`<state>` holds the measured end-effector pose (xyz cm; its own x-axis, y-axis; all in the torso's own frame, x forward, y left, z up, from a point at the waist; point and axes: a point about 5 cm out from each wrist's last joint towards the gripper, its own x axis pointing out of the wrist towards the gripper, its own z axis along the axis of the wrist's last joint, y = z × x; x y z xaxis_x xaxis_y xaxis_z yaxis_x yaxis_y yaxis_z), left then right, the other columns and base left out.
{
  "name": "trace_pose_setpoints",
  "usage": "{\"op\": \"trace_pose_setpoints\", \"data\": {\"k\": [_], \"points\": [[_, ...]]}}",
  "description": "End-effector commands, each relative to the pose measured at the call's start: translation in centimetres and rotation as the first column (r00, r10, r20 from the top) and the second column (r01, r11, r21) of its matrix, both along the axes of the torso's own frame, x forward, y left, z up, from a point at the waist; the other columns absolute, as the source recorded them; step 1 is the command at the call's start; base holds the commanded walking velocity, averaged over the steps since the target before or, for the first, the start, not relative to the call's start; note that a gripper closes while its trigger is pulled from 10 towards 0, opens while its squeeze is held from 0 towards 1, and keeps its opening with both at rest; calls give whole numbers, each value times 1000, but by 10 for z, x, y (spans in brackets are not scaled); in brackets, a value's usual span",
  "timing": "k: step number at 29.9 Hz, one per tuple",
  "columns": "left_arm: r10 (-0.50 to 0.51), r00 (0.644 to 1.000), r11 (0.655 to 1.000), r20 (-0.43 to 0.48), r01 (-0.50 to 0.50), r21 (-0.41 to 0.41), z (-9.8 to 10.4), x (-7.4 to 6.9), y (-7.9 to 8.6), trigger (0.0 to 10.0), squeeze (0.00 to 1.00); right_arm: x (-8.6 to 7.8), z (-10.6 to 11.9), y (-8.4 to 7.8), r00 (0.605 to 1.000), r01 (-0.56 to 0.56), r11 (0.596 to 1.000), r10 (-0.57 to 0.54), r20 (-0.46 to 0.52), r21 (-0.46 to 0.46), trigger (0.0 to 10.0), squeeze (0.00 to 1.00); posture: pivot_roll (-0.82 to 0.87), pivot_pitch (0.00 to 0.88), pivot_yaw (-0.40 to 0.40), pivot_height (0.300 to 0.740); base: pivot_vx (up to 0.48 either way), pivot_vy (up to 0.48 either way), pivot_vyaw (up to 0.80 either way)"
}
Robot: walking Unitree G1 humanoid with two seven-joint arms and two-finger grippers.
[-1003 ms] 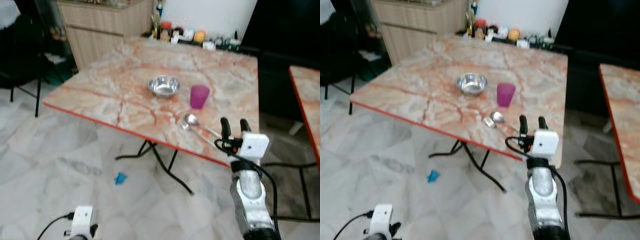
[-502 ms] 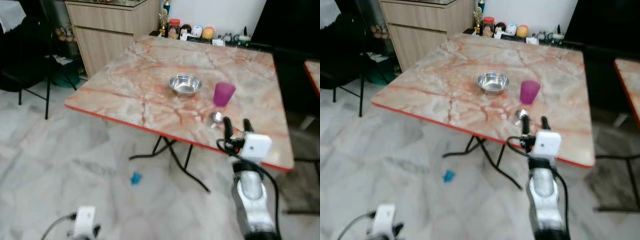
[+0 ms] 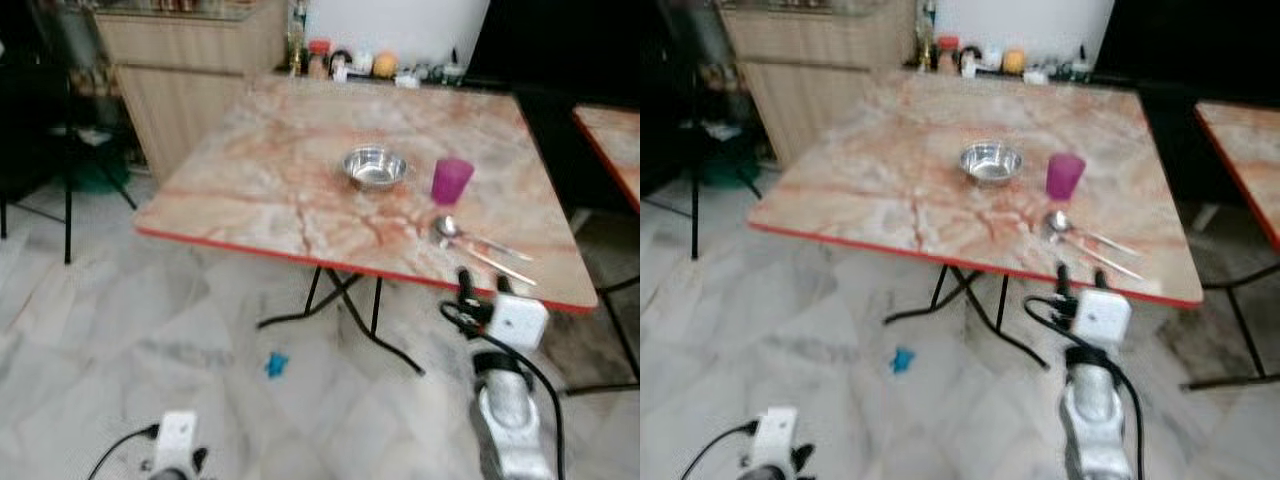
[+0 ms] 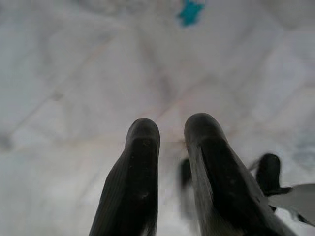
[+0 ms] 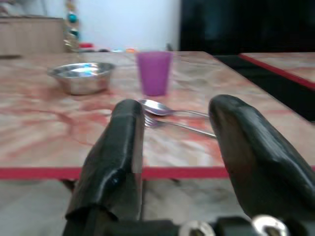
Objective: Setting the table
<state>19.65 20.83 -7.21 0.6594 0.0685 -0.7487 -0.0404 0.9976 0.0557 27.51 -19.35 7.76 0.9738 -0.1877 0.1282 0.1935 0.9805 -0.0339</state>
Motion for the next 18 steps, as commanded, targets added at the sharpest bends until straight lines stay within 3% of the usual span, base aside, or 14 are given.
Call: {"op": "trace_pose_setpoints", "data": {"k": [1, 7, 12, 18], "points": [[12, 1000, 1000, -15, -12, 18, -1, -5, 9, 10000, 0, 6, 4, 8, 1000, -23, 1000, 23, 12, 4, 10000, 0, 69, 0, -30, 740, 0, 341, 0], [13, 1000, 1000, -14, -13, 17, -1, -5, 9, 10000, 0, 6, 0, 11, 999, -38, 999, 38, -8, 1, 10000, 0, 71, 0, -32, 740, 0, 345, 0], [15, 1000, 1000, -14, -14, 17, -1, -5, 9, 10000, 0, 2, -17, 5, 997, -15, 1000, 16, -80, 15, 10000, 0, 73, 0, -31, 740, 0, 345, 0], [15, 1000, 1000, -12, -15, 19, -1, -4, 9, 10000, 0, -9, -52, -3, 969, 38, 998, -26, -247, 41, 10000, 0, 73, 0, -31, 740, 0, 164, 0]]}}
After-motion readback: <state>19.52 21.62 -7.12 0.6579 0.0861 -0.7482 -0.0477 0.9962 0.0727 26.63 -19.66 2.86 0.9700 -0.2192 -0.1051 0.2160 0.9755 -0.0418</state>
